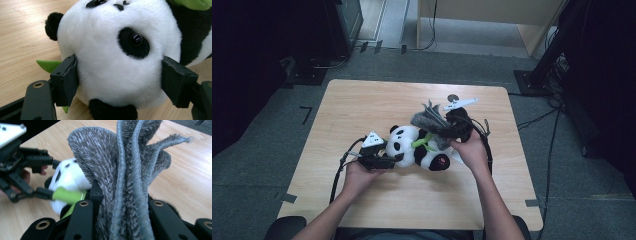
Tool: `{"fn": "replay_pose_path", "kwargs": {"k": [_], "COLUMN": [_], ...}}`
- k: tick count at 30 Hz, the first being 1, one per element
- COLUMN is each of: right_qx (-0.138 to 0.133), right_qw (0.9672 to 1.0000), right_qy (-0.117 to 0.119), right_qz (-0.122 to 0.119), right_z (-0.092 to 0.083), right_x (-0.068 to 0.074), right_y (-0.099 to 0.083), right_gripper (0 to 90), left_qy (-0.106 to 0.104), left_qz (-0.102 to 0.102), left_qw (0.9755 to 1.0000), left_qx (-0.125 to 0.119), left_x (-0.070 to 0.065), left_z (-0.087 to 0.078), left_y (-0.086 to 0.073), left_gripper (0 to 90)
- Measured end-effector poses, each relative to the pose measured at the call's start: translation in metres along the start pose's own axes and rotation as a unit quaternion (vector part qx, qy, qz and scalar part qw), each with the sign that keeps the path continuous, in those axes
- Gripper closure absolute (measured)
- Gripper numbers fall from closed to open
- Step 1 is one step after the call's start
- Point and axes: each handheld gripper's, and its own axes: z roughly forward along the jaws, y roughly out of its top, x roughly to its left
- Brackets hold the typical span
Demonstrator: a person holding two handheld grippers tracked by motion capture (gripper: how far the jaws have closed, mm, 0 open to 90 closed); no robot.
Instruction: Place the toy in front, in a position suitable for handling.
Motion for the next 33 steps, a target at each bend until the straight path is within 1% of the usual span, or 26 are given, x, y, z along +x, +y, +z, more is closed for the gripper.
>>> {"fn": "replay_pose_path", "kwargs": {"k": [4, 6, 8, 10, 12, 15, 19, 23, 25, 28, 31, 33], "right_qx": [-0.001, -0.008, -0.017, -0.014, -0.014, -0.013, -0.007, -0.002, -0.001, 0.004, 0.009, 0.012], "right_qw": [0.9999, 0.9999, 0.9998, 0.9998, 0.9996, 0.9993, 0.9990, 0.9974, 0.9972, 0.9974, 0.9964, 0.9961], "right_qy": [0.009, 0.010, 0.004, -0.005, -0.009, -0.007, 0.002, 0.017, 0.019, 0.015, 0.018, 0.017], "right_qz": [0.013, 0.011, 0.004, 0.015, 0.021, 0.035, 0.045, 0.070, 0.073, 0.070, 0.083, 0.085], "right_z": [0.001, 0.003, 0.004, 0.003, 0.000, -0.004, -0.007, -0.006, -0.005, -0.005, -0.004, -0.004], "right_x": [-0.003, -0.004, -0.004, -0.006, -0.010, -0.016, -0.023, -0.033, -0.036, -0.040, -0.046, -0.050], "right_y": [-0.017, -0.025, -0.033, -0.039, -0.046, -0.058, -0.073, -0.081, -0.082, -0.084, -0.089, -0.091], "right_gripper": [69.4, 69.3, 69.2, 69.1, 69.4, 69.7, 69.4, 68.9, 69.0, 69.0, 69.2, 69.4], "left_qy": [-0.004, -0.005, -0.006, -0.005, -0.006, -0.006, -0.006, -0.007, -0.007, -0.007, -0.007, -0.007], "left_qz": [-0.002, 0.000, 0.003, 0.005, 0.002, 0.003, 0.004, 0.000, -0.001, -0.001, -0.003, -0.003], "left_qw": [1.0000, 1.0000, 1.0000, 1.0000, 1.0000, 1.0000, 1.0000, 1.0000, 1.0000, 1.0000, 1.0000, 1.0000], "left_qx": [0.001, 0.003, 0.005, 0.005, 0.004, 0.004, 0.004, 0.001, 0.001, -0.001, -0.002, -0.002], "left_x": [0.001, 0.001, 0.001, 0.001, 0.002, 0.002, 0.001, 0.001, 0.002, 0.002, 0.002, 0.002], "left_z": [0.001, 0.001, 0.001, 0.002, 0.002, 0.003, 0.003, 0.003, 0.003, 0.004, 0.004, 0.004], "left_y": [0.001, 0.001, 0.001, 0.001, 0.002, 0.001, 0.002, 0.002, 0.002, 0.002, 0.002, 0.002], "left_gripper": [24.4, 24.8, 25.0, 25.0, 25.0, 25.0, 25.0, 24.9, 24.9, 24.9, 24.9, 24.9]}}
